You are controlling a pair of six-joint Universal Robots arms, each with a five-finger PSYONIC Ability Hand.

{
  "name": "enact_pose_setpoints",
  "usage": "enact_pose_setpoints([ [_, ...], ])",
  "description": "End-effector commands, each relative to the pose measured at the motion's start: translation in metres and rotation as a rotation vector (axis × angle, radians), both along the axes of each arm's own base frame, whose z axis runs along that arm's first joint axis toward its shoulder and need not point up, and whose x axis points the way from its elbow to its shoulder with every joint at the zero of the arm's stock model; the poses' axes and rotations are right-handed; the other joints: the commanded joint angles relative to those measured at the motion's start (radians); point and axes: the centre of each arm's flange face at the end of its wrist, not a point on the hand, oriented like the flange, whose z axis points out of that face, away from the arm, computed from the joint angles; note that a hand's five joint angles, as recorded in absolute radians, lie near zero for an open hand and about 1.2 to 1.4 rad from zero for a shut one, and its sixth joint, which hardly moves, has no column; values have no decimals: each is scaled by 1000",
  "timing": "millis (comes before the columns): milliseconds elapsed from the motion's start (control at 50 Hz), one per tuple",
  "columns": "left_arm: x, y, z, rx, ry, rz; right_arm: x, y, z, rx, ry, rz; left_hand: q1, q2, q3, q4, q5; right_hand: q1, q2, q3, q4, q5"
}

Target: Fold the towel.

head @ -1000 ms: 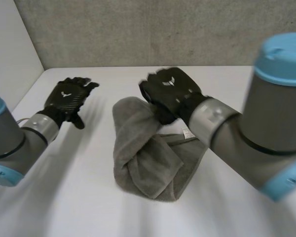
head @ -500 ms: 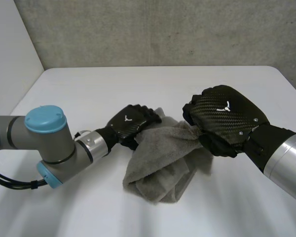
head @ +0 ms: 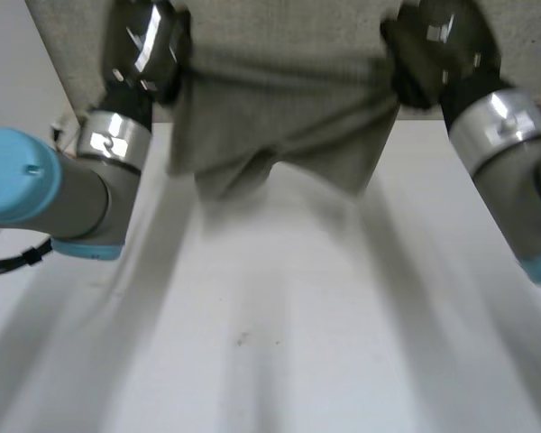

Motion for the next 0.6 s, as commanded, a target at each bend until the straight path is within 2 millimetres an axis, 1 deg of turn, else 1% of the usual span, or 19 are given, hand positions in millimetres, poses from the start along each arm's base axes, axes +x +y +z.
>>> enact_pose_setpoints([
  [20, 1, 41, 43, -67, 146, 50, 28, -6, 38, -273, -190, -32, 236, 184, 185, 183, 209, 304, 218, 205, 197, 327],
  [40, 1, 46, 35, -36, 142, 59, 30, -6, 27, -228, -169, -24, 236, 184, 185, 183, 209, 304, 218, 205, 197, 327],
  [60, 1, 46, 35, -36, 142, 59, 30, -6, 27, -228, -169, -24, 236, 184, 185, 183, 209, 304, 218, 205, 197, 327],
  [80, 1, 51, 19, 15, 115, 65, 34, -4, 15, -177, -146, -10, 236, 184, 185, 183, 209, 304, 218, 205, 197, 327],
  [100, 1, 51, 19, 15, 114, 65, 34, -4, 14, -177, -146, -10, 236, 184, 185, 183, 209, 304, 218, 205, 197, 327],
  [140, 1, 66, -23, 160, 19, 57, 46, 9, -13, -75, -70, 56, 236, 184, 185, 183, 209, 304, 218, 205, 197, 327],
  [160, 1, 66, -23, 161, 18, 57, 46, 9, -13, -75, -69, 56, 236, 184, 185, 183, 209, 304, 218, 205, 197, 327],
  [200, 2, 85, -65, 323, -87, 46, 53, 15, -49, 46, 14, 110, 236, 184, 185, 183, 209, 304, 218, 205, 197, 327],
  [220, 2, 85, -66, 324, -88, 46, 53, 15, -49, 47, 15, 110, 236, 184, 185, 183, 209, 304, 218, 205, 197, 327],
  [260, 3, 108, -101, 481, -196, 26, 52, 18, -87, 196, 104, 124, 236, 184, 185, 183, 209, 304, 218, 205, 197, 327],
  [280, 3, 108, -101, 481, -196, 26, 52, 18, -87, 196, 104, 124, 236, 184, 185, 183, 209, 304, 218, 205, 197, 327],
  [300, 3, 119, -118, 558, -253, 16, 50, 20, -104, 269, 152, 121, 236, 184, 185, 183, 209, 304, 218, 205, 197, 327],
  [320, 3, 119, -119, 558, -253, 16, 50, 20, -104, 269, 153, 121, 236, 184, 185, 183, 209, 304, 218, 205, 197, 327],
  [360, 5, 140, -139, 683, -352, 0, 45, 27, -128, 372, 248, 113, 236, 184, 185, 183, 209, 304, 218, 205, 197, 327],
  [420, 10, 151, -146, 769, -411, 8, 38, 35, -139, 429, 325, 99, 44, -8, -7, -10, 17, 304, 218, 205, 197, 327],
  [480, 13, 154, -146, 796, -431, 23, 34, 37, -141, 446, 343, 88, -63, -115, -114, -116, -90, 304, 218, 205, 197, 327],
  [500, 15, 156, -145, 815, -443, 37, 28, 35, -142, 458, 349, 69, -205, -258, -256, -259, -233, 304, 218, 205, 197, 327],
  [540, 16, 155, -140, 827, -449, 57, 15, 29, -141, 476, 342, 39, -478, -531, -529, -532, -506, 304, 218, 205, 197, 327],
  [600, 15, 152, -128, 801, -433, 55, 6, 31, -136, 475, 332, 25, -626, -678, -677, -680, -653, 304, 218, 205, 197, 327],
])
